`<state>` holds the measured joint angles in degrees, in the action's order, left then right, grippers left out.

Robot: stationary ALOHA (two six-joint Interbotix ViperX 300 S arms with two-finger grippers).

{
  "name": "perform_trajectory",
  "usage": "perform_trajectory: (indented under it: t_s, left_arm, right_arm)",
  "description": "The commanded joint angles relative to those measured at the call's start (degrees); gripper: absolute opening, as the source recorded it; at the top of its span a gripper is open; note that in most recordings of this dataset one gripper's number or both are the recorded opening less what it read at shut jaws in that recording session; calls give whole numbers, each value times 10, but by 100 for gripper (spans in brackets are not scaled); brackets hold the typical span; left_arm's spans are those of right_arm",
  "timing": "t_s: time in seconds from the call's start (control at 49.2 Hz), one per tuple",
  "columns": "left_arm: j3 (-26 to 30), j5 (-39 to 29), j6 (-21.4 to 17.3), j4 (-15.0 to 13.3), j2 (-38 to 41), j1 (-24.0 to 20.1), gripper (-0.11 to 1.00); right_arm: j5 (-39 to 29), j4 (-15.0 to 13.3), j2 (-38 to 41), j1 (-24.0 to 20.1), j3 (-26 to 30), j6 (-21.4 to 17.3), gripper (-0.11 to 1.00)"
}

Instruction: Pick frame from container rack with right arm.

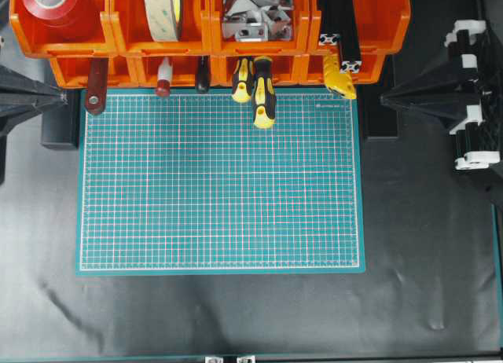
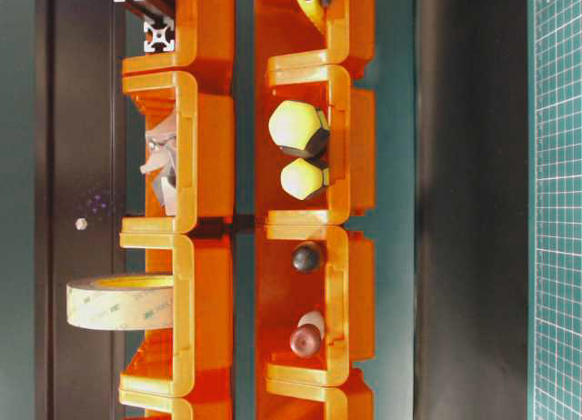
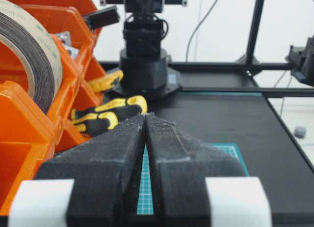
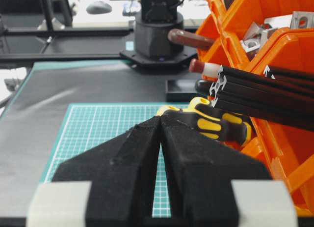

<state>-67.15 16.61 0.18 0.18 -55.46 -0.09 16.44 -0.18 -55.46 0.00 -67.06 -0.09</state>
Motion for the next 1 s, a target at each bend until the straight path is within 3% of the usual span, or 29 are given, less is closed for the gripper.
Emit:
perform_trajectory:
  t_s: [0.0, 0.061, 0.142, 0.345, 0.61, 0.752, 0.975]
  left_arm:
    - [11, -7, 0, 22, 4, 0, 6]
    - [17, -16, 0, 22, -1, -1, 3]
    - [29, -37, 0, 22, -12, -1, 0]
    - [52, -105, 0, 22, -43, 0, 0]
    - [86, -173, 1, 22, -62, 2, 0]
    - [93, -192, 1, 22, -62, 1, 0]
    - [91, -193, 1, 22, -60, 0, 0]
  right_arm:
    - [4, 4, 5, 0, 3, -4, 2]
    - [-1, 4, 4, -1, 2, -9, 6]
    - [-16, 4, 1, -2, 5, -28, -1]
    - [-76, 4, -10, -5, 38, -62, -1]
    - [-311, -8, 12, -11, 171, -62, -1]
    - [-433, -44, 56, -33, 262, -62, -1]
    - [-599, -162, 153, -105, 391, -65, -1]
